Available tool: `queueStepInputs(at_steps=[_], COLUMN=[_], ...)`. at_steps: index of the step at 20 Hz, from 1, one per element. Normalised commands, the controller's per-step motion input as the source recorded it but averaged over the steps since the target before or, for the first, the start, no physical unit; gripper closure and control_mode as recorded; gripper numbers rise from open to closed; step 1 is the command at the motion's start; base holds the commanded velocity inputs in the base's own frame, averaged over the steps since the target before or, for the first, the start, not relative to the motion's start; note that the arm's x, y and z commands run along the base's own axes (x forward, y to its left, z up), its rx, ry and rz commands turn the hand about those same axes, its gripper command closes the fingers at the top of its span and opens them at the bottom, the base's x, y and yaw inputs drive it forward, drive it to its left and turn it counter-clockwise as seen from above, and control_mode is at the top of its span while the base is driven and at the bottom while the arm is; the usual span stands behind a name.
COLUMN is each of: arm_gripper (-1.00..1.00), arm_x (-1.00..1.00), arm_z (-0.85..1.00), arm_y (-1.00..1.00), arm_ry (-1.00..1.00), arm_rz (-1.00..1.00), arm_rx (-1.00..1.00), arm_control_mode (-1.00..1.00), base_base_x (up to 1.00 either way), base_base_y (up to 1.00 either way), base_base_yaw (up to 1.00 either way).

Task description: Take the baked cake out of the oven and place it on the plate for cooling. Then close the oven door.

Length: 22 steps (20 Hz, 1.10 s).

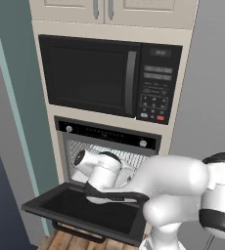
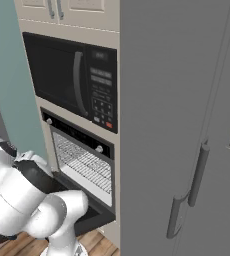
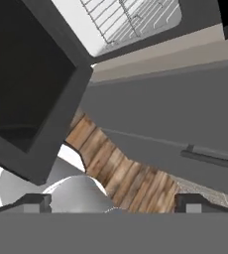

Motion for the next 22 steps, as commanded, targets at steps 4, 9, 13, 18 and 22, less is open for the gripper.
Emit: queueStepInputs(at_steps=[4, 9, 13, 18, 22], arm_gripper=[-1.00, -1.00, -1.00, -1.00, -1.00], arm_x=[1.00, 0.93, 0.81, 0.69, 0.93], arm_z=[-0.78, -0.14, -0.44, -0.44, -0.30], arm_y=[-0.26, 0.02, 0.21, 0.46, 0.46], arm_ry=[0.07, -0.02, -0.10, -0.13, -0.11], arm_rz=[-0.03, -0.13, -0.18, -0.24, -0.28], arm_rx=[0.00, 0.05, 0.00, -0.02, -0.11], arm_control_mode=[-1.00, -1.00, -1.00, -1.00, -1.00], base_base_x=[0.00, 0.00, 0.00, 0.00, 0.00], base_base_y=[0.00, 0.00, 0.00, 0.00, 0.00], base_base_yaw=[0.00, 0.00, 0.00, 0.00, 0.00])
